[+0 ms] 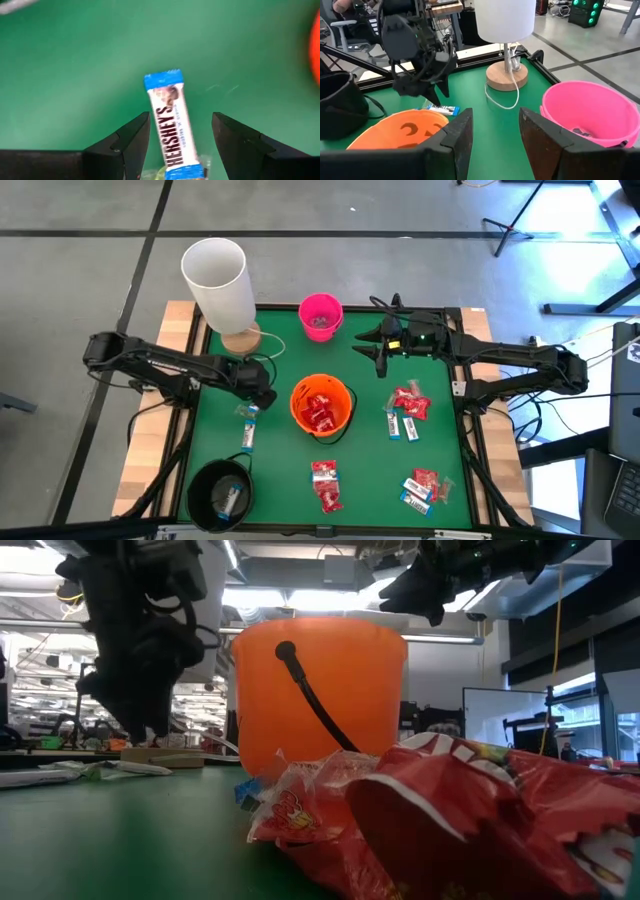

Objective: Sort candy
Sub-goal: Put the white chocolate into the black bucket

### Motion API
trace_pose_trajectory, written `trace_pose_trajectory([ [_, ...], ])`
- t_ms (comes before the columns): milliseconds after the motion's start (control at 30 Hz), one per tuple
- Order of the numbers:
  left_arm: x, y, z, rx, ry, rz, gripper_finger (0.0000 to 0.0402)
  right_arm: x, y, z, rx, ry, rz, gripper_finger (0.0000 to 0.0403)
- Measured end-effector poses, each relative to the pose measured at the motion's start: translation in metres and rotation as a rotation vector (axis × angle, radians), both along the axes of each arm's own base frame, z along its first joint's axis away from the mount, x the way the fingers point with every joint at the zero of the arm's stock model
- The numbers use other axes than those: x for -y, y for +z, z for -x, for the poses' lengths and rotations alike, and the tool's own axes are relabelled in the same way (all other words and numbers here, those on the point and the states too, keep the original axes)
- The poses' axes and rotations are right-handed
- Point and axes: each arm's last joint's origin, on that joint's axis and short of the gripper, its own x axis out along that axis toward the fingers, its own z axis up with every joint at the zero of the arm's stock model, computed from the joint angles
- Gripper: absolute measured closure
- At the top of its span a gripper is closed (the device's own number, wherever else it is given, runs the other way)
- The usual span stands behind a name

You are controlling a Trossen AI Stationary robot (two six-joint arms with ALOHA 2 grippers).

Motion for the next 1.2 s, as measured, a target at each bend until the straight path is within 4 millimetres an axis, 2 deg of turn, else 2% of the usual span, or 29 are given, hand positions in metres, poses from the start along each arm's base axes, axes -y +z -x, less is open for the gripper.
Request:
trace_pose_trajectory([
  [433,0.003,-0.033,-0.013,-0.137,-0.026,0.093,0.0195,0.0,-0.001,0.0,-0.005,0.0,-0.001,0.0246],
  [767,0.003,-0.044,-0.016,-0.192,-0.02,0.09,0.02,0.0,-0.001,0.0,-0.005,0.0,-0.001,0.0246],
  [1200,0.004,-0.035,-0.026,-0.17,-0.084,0.072,0.0313,0.0,-0.001,0.0,-0.005,-0.003,-0.014,0.0246],
])
